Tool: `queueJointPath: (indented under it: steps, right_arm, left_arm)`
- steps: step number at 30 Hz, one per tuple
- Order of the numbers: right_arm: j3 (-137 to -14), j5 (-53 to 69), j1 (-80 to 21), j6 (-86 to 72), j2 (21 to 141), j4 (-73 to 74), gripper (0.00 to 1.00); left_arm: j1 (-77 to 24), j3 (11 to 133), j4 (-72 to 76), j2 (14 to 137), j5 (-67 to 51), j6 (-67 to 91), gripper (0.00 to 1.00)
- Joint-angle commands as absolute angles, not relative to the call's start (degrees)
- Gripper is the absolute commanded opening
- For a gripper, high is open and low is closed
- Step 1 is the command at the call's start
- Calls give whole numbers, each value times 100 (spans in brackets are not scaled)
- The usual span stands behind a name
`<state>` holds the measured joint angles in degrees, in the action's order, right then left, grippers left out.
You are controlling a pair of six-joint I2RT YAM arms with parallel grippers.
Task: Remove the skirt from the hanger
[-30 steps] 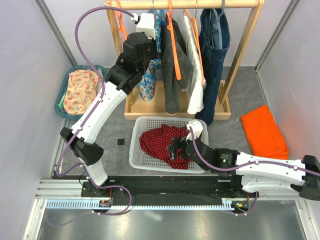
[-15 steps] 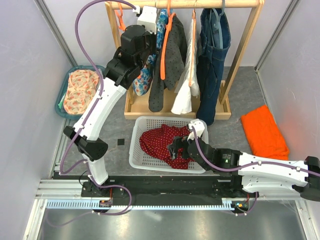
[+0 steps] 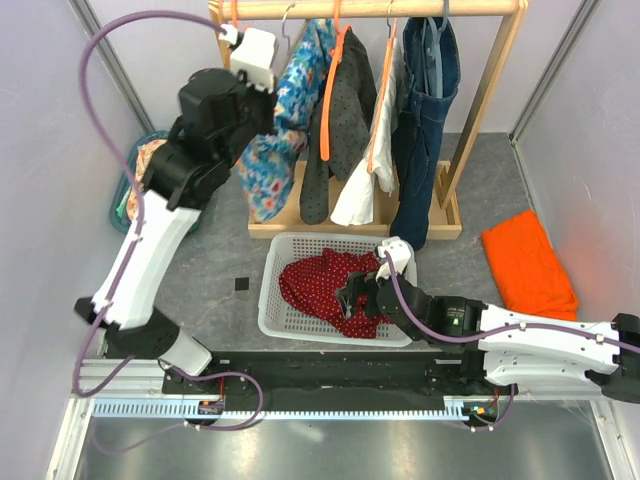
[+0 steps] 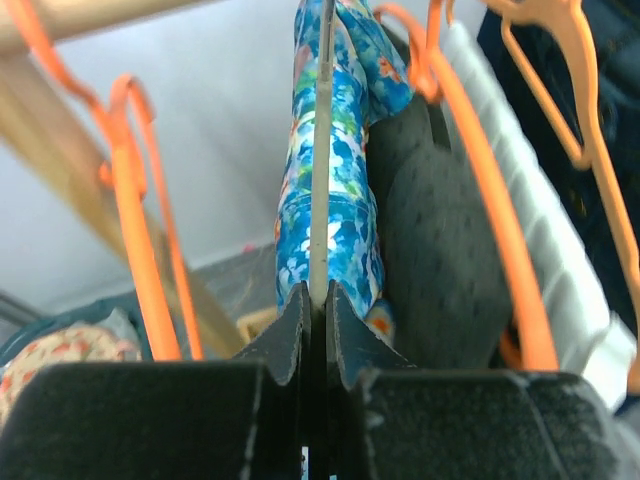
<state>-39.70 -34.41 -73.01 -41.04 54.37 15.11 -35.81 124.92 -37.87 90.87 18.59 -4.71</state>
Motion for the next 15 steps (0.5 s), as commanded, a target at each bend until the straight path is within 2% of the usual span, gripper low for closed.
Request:
queueJointPath:
  steps: [1, 6, 15]
  right_arm:
    - [-4447, -3621, -7321, -3894, 5326, 1591, 96]
    - [-4947, -3630, -7321, -3709, 5423, 1652, 98]
    - [-6335, -2418, -7418, -2754, 5949, 739, 98]
  left_arm:
    - [-3595, 12034, -3392, 7745, 1635, -773, 2]
    - [-3595, 11268, -3708, 6988, 1486, -975, 2]
    - [-3595, 11513, -4772, 6206, 413, -835, 2]
